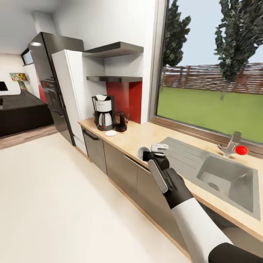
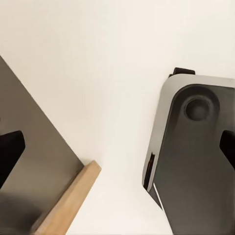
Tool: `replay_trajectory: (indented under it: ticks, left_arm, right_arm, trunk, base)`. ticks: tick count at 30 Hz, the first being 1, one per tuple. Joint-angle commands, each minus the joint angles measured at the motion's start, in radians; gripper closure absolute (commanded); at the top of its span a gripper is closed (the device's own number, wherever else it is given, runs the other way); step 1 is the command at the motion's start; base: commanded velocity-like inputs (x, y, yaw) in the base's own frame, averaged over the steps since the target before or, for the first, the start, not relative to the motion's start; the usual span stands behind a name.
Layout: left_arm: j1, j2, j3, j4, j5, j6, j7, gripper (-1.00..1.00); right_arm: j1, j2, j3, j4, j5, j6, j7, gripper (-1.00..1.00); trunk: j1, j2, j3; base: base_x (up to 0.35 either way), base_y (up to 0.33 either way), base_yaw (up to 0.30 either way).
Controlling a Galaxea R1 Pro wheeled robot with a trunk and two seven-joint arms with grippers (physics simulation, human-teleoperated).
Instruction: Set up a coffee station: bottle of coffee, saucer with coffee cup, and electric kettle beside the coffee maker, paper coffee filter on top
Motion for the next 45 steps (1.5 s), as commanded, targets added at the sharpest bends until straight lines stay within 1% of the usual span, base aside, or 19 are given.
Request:
replay_trajectory:
  ticks: [1,8,11,30,34,45]
  left_arm:
    - [-0.001,0.0,0.007,0.002,-0.011,-0.005,0.004,-1.0]
    - [-0.001,-0.001,0.008,0.002,-0.011,-0.005,0.004,-1.0]
    - [-0.002,-0.001,0.008,0.002,-0.011,-0.005,0.004,-1.0]
    - [-0.001,-0.001,0.008,0.002,-0.011,-0.005,0.004,-1.0]
    - [-0.001,-0.001,0.008,0.002,-0.011,-0.005,0.004,-1.0]
    - [-0.001,-0.001,0.007,0.002,-0.011,-0.005,0.004,-1.0]
  right_arm:
    - [-0.001,0.0,0.001,-0.001,-0.01,0.001,-0.007,1.0]
    - [-0.001,0.0,-0.001,-0.001,-0.01,0.001,-0.007,1.0]
    - [-0.001,0.0,-0.001,-0.001,-0.01,0.001,-0.007,1.0]
    - [-0.001,0.0,-0.001,-0.004,-0.01,0.0,-0.007,1.0]
    - [-0.001,0.0,-0.002,-0.017,-0.01,0.0,-0.007,1.0]
    - [-0.001,0.0,-0.002,-0.015,-0.001,0.003,-0.007,1.0]
  trunk:
    - [0.001,-0.002,-0.002]
    - [0.001,-0.002,-0.002]
    - [0.001,-0.002,-0.002]
    - [0.001,-0.002,-0.002]
    - [0.001,-0.002,-0.004]
    - [0.001,-0.002,-0.006]
  base:
    - [0.323,0.072,0.28]
    - [0.326,0.127,0.276]
    - [0.325,0.169,0.129]
    - [0.303,0.212,0.007]
    - [0.297,0.22,0.0]
    - [0.297,0.22,0.0]
